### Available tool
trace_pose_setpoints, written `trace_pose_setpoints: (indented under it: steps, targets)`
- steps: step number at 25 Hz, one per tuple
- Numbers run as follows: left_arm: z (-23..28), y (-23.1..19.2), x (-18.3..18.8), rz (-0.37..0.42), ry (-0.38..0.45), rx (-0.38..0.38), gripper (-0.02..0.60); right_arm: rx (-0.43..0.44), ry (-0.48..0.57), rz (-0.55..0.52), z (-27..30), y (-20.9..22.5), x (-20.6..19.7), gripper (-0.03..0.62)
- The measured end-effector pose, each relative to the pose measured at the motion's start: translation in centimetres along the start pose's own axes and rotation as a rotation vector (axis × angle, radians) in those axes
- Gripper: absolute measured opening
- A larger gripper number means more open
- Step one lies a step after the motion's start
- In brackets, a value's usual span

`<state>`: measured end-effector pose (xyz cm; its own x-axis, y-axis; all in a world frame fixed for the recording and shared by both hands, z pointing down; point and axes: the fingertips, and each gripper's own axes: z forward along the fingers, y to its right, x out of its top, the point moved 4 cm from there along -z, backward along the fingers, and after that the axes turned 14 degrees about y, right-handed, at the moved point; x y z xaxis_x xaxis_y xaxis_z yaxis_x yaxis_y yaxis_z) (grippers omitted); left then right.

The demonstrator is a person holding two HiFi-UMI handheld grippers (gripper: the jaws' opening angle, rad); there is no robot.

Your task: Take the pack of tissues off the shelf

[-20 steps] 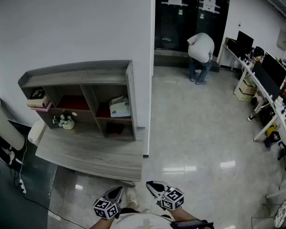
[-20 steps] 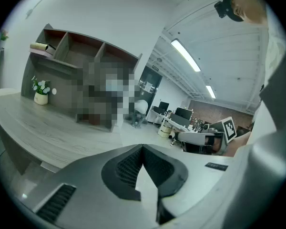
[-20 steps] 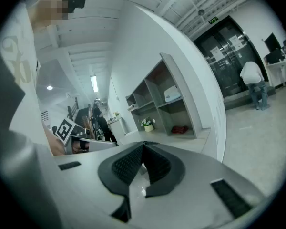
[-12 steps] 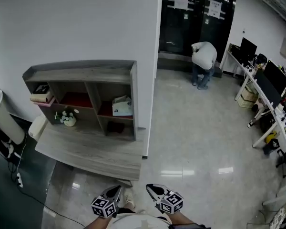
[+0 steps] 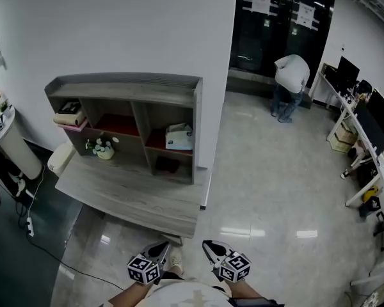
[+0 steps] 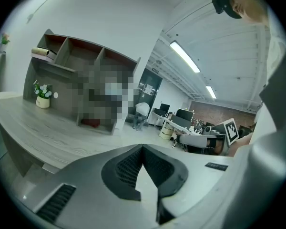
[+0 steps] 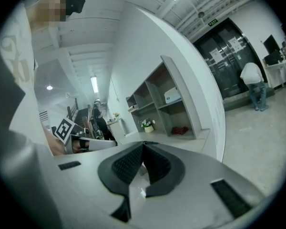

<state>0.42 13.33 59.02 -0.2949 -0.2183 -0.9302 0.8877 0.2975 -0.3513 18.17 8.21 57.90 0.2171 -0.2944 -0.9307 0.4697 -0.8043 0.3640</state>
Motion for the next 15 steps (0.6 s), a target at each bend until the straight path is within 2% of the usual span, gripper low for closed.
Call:
trace_pose_setpoints:
  steps: [15]
  targets:
    - [-2.8,-1.3,-0.2,0.000,0.008,0.077,0.012,0.048,-0.034,0.033,1.4,-1.5,-2.0,0.005]
